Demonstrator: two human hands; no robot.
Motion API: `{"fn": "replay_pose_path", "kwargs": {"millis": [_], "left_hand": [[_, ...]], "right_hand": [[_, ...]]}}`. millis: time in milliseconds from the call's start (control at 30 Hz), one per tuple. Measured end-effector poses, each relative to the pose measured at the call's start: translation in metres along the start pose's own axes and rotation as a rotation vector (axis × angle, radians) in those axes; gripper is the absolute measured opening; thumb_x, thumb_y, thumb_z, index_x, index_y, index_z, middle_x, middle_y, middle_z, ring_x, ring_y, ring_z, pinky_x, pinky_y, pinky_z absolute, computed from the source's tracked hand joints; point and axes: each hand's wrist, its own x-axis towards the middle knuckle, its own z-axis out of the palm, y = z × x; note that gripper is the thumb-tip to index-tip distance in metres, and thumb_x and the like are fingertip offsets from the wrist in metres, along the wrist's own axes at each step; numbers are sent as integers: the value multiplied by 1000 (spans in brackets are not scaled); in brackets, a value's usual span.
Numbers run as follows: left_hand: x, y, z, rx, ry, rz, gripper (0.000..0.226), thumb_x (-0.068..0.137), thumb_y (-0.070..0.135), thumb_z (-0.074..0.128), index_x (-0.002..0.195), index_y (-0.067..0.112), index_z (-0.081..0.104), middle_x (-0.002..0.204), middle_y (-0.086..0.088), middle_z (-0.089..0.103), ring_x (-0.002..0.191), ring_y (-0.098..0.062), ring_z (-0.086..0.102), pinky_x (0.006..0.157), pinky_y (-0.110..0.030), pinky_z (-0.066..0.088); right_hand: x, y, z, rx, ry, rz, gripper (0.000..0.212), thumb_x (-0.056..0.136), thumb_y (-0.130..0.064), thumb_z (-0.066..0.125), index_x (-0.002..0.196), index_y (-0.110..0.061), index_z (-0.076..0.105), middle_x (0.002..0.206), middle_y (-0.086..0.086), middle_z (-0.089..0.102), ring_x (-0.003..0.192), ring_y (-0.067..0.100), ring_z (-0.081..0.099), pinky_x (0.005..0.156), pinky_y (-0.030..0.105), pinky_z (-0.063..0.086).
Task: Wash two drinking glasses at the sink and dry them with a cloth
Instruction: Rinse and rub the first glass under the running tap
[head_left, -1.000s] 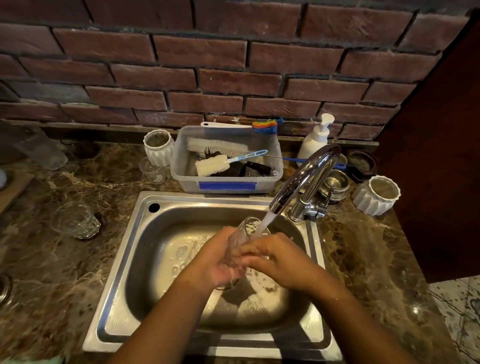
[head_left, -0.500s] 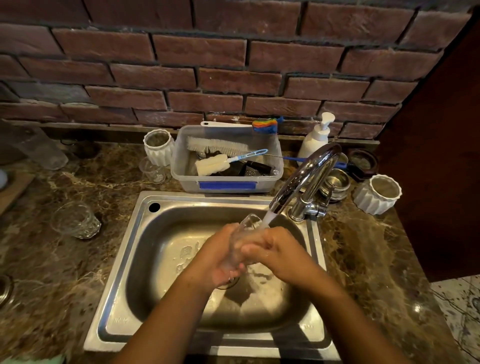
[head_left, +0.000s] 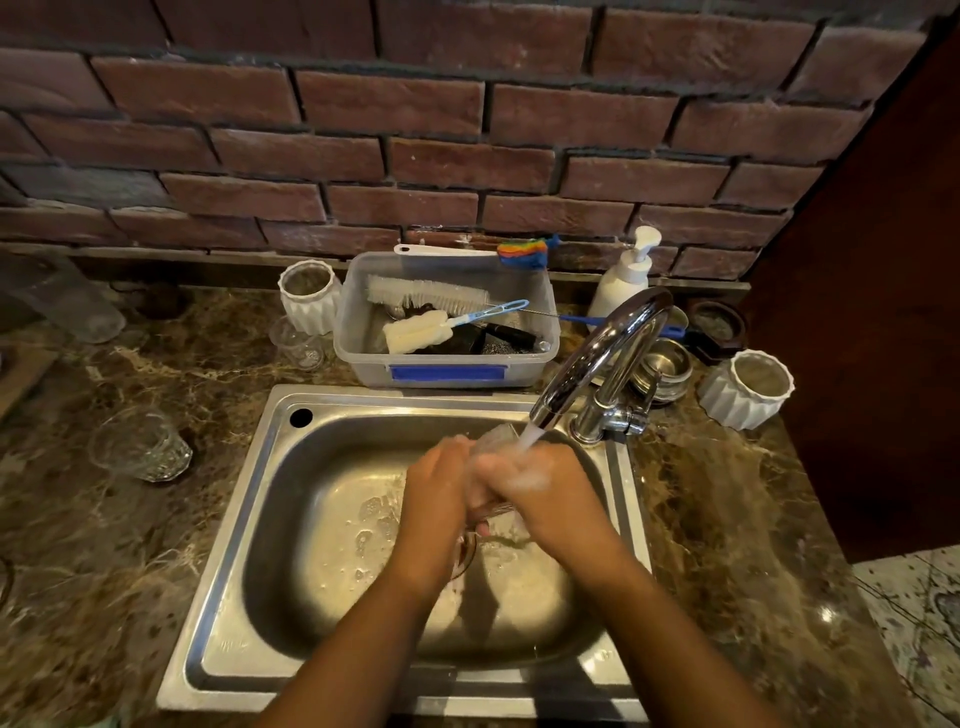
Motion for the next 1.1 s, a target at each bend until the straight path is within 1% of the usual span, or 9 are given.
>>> {"fn": "replay_pose_path", "kwargs": {"millis": [100, 167, 367, 600, 700, 833, 933, 1000, 1100], "left_hand": [[1, 17, -10, -215, -164, -501, 32, 99, 35, 57, 113, 9, 69, 90, -12, 68, 57, -15, 60, 45, -25, 45], [2, 15, -5, -280, -100, -486, 32, 100, 34, 57, 109, 6, 70, 80, -11, 69, 53, -15, 62, 46, -26, 45], [-7, -20, 6, 375, 96, 502, 22, 104, 32, 52, 109, 34, 73, 105, 16, 74, 100, -5, 69, 85, -23, 56], [-14, 11, -14, -224, -472, -395, 59, 99, 60, 38, 98, 21, 82, 85, -14, 71, 67, -24, 64, 67, -35, 47], [-19, 14, -3, -375, -374, -439, 57, 94, 60, 49, 81, 17, 84, 76, -10, 72, 61, -22, 63, 65, -33, 43], [-12, -3, 8, -478, -151, -429, 56, 88, 61, 59, 109, 11, 77, 109, -18, 75, 96, -32, 72, 77, -43, 56], [-5, -7, 11, -353, -52, -345, 59, 93, 64, 46, 123, 18, 68, 112, -16, 76, 103, -31, 74, 79, -44, 60], [-5, -9, 10, -323, -103, -309, 58, 100, 59, 39, 127, 16, 66, 114, -15, 76, 108, -28, 73, 89, -42, 57], [-9, -11, 6, -367, -172, -352, 51, 103, 51, 42, 130, 15, 65, 124, -17, 71, 116, -30, 68, 95, -45, 54]], "right_hand": [[0, 6, -13, -107, -229, -152, 20, 95, -17, 63, 83, -9, 76, 80, 9, 75, 79, 24, 72, 79, 44, 60], [2, 6, -15, -135, -172, -146, 21, 94, -26, 64, 85, -11, 77, 79, 9, 75, 77, 24, 72, 78, 47, 59], [5, -4, 6, 98, 259, 319, 24, 92, -40, 66, 87, -17, 71, 81, 7, 75, 80, 23, 74, 82, 50, 60], [2, -20, -9, -164, -152, 106, 30, 95, -21, 66, 66, -15, 66, 50, -6, 63, 48, 4, 61, 52, 19, 46], [11, -15, -3, -23, 62, 119, 19, 87, -21, 75, 71, -17, 66, 57, -7, 67, 54, 2, 63, 59, 22, 49], [15, 2, 15, -97, 419, 136, 29, 91, -34, 64, 69, -14, 62, 63, 1, 63, 63, 20, 61, 61, 26, 50], [7, 9, 27, -107, 351, 86, 14, 96, -27, 59, 103, -15, 63, 96, 1, 66, 88, 14, 64, 72, 24, 50], [1, 8, 37, -245, 202, 105, 36, 99, -32, 56, 134, -24, 51, 129, 0, 55, 115, 11, 59, 89, 28, 56], [-2, 4, 35, -499, 203, -37, 31, 102, -41, 47, 129, -25, 49, 124, -1, 50, 111, 12, 55, 88, 23, 52]]}}
